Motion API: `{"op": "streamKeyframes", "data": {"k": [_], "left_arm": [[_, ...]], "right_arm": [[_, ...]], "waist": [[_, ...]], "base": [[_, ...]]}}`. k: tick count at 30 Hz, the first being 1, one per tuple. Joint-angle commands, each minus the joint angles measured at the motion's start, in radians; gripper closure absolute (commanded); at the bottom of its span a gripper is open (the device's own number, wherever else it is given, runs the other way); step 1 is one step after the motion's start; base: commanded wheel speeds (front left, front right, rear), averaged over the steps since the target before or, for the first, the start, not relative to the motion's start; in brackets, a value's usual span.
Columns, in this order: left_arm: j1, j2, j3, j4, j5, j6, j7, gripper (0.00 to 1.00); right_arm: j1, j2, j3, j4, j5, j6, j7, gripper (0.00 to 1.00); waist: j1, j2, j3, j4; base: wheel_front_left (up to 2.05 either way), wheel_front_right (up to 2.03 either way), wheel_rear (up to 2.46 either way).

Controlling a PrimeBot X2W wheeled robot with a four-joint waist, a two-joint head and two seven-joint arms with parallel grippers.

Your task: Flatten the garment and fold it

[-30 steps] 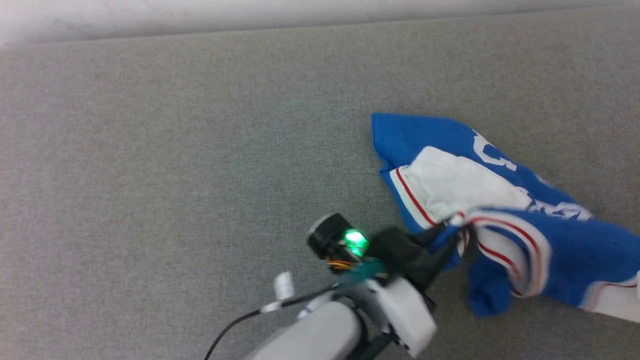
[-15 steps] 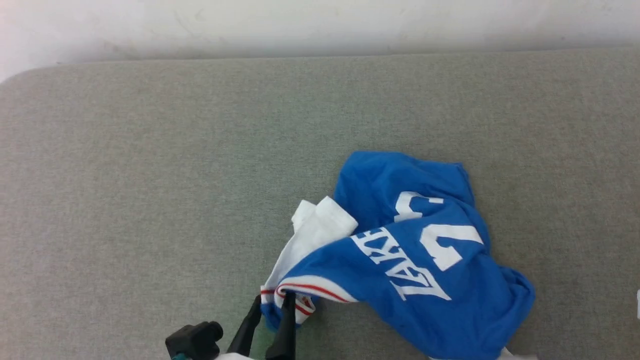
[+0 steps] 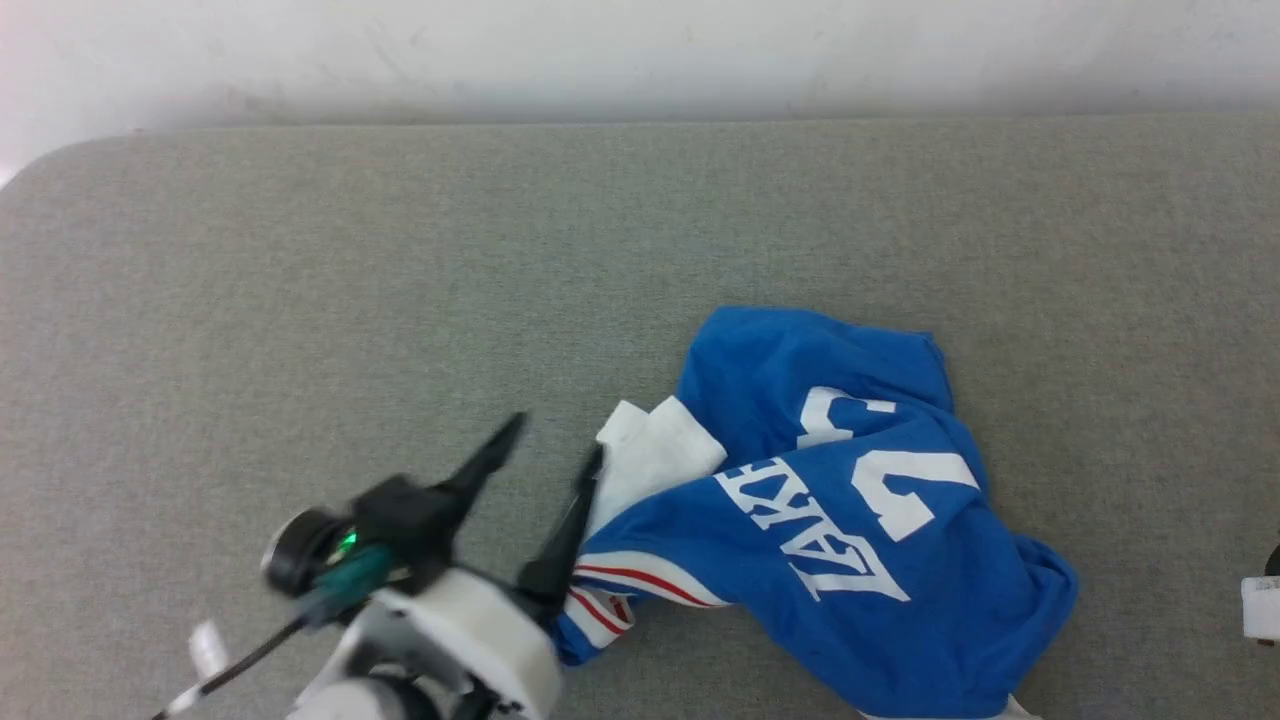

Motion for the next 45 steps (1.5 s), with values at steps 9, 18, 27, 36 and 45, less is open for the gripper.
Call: {"op": "streamKeyframes", "data": {"k": [9,18,27,36,45], "left_arm": [[-0.171,-0.026,-0.154,0.218,0.070,-0.086,0.210,0.00],[-0.173,-0.063,-0.131,0.326,0.040,-0.053,0.194,1.00],[-0.112,-0.111,0.024,0.278,-0.029,0.052,-0.002,1.00],[-0.086,-0.062,-0.021,0.246,0.026,0.029,-0.017,0.00],[-0.200,-0.078,-0.126,0.325,0.012,-0.089,0.120,0.00]], "right_arm": [[0.000,0.002,0.010,0.008,0.012,-0.001,-0.003,0.00],[0.002,0.002,0.010,0.014,0.016,-0.001,-0.006,0.00],[0.006,0.002,0.002,0.009,0.015,-0.001,-0.002,0.00],[0.008,0.002,0.005,-0.006,0.007,-0.001,0.014,0.00],[-0.002,0.002,0.034,-0.010,0.010,-0.001,0.020,0.00]], "waist": [[0.0000,0.0000,0.017,-0.048],[0.0000,0.0000,0.010,-0.048],[0.0000,0.0000,-0.009,-0.014],[0.0000,0.0000,-0.013,0.020],[0.0000,0.0000,0.014,0.007]], "base": [[0.00,0.00,0.00],[0.00,0.00,0.00],[0.00,0.00,0.00],[0.00,0.00,0.00],[0.00,0.00,0.00]]}}
